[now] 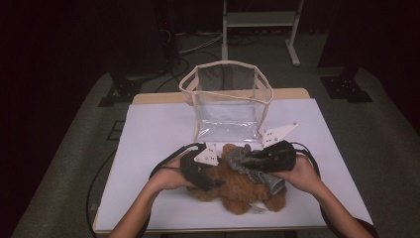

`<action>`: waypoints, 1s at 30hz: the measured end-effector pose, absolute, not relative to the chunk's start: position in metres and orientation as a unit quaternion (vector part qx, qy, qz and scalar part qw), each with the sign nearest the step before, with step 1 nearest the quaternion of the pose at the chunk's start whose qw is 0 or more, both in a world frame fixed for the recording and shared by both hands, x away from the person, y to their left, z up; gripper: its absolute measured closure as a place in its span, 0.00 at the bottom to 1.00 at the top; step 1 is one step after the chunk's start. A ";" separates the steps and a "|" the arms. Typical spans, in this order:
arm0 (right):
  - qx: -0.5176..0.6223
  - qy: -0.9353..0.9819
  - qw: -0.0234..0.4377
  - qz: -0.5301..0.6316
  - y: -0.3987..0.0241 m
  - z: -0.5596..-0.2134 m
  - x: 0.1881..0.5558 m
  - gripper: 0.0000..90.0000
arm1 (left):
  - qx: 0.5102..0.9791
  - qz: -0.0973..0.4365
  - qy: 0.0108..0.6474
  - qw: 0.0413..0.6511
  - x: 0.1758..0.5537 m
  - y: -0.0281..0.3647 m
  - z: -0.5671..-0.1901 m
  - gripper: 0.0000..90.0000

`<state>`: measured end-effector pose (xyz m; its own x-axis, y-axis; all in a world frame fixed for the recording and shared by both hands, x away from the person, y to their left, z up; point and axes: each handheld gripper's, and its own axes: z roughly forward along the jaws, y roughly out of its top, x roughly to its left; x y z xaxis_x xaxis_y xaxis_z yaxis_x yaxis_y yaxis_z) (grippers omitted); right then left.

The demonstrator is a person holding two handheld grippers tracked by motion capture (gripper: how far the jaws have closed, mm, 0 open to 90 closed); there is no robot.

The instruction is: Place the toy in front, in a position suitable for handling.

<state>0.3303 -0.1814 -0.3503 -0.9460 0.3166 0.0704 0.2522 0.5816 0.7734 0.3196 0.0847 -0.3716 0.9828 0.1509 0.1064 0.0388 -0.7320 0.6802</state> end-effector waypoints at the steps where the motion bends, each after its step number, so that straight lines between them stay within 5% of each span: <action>1: 0.162 0.886 0.044 0.433 -0.185 -0.345 0.332 0.83 | 0.926 0.075 0.054 0.366 0.320 0.086 -0.373 0.35; 10: 0.168 0.880 0.032 0.444 -0.185 -0.355 0.332 0.82 | 0.917 0.071 0.054 0.390 0.322 0.094 -0.372 0.33; 14: 0.170 0.873 0.025 0.457 -0.189 -0.362 0.325 0.82 | 0.910 0.089 0.089 0.396 0.330 0.107 -0.370 0.21; 21: 0.176 0.858 0.030 0.481 -0.198 -0.364 0.319 0.82 | 0.908 0.060 0.088 0.406 0.326 0.113 -0.378 0.32; 30: 0.181 0.857 0.028 0.481 -0.199 -0.367 0.321 0.82 | 0.904 0.068 0.079 0.414 0.320 0.120 -0.378 0.29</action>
